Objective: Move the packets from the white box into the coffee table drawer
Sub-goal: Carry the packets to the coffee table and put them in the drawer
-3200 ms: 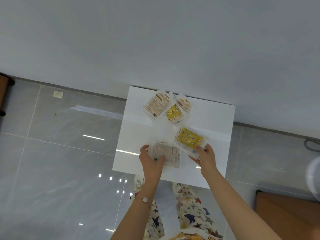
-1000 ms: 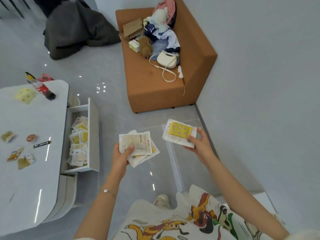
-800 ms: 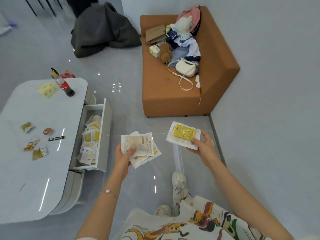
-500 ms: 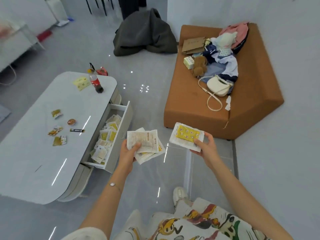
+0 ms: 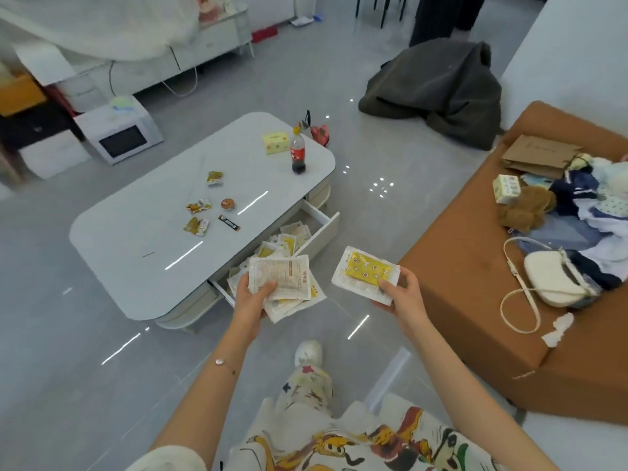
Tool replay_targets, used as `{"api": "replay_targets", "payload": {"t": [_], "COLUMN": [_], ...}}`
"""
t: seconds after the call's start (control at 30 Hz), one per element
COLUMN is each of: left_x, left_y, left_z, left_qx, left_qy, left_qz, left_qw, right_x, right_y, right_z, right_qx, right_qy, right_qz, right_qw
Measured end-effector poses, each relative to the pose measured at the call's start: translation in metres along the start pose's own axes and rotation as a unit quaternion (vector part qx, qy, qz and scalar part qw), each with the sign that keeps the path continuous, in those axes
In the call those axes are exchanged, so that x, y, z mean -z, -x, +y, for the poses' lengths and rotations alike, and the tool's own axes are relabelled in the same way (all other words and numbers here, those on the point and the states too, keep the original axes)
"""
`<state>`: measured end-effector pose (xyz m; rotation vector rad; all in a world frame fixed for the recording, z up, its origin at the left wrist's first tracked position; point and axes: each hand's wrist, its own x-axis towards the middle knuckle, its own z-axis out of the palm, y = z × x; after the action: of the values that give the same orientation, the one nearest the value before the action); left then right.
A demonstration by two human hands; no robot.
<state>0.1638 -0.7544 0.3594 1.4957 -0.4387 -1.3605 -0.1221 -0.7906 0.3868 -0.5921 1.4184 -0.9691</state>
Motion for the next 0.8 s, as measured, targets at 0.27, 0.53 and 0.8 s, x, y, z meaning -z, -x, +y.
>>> {"api": "replay_targets", "payload": {"t": [0.27,0.53,0.8], "left_x": [0.027,0.047,0.059], "left_y": [-0.102,-0.187,-0.274], "left_z": [0.021,0.039,0.006], "left_qx": [0.012,0.068,0.135], "left_qy": [0.025,0.046,0.066], "left_qz": [0.031,0.066,0.135], "left_qw": [0.999,0.994,0.979], "right_x": [-0.076,-0.145,-0.218], "right_y": [-0.111,-0.206,-0.332], "right_z": [-0.031,-0.053,-0.007], "right_qx": [-0.049,-0.087,-0.113], "right_qy": [0.051,0.113,0.266], "right_qz": [-0.044,-0.053,-0.141], "right_qw": [0.997,0.988,0.947]}}
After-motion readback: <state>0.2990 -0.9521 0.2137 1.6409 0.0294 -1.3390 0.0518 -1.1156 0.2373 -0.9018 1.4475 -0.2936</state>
